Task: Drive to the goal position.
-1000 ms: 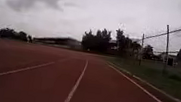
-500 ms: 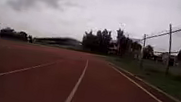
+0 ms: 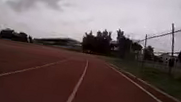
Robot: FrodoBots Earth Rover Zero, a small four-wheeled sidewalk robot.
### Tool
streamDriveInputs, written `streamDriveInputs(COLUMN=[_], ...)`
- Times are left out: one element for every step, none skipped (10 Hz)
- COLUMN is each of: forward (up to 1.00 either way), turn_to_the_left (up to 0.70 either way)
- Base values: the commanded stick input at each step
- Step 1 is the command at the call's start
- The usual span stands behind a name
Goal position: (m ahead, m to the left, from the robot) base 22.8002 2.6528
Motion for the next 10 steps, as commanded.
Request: streamDriveInputs(forward=[0.6, 0.63, 0.7, 0.7, 0.7, 0.7, 0.7, 0.7, 0.7, 0.7], turn_to_the_left=[0.0, 0.0, 0.0, 0.0, 0.0, 0.0, 0.0, 0.0, 0.0, 0.0])
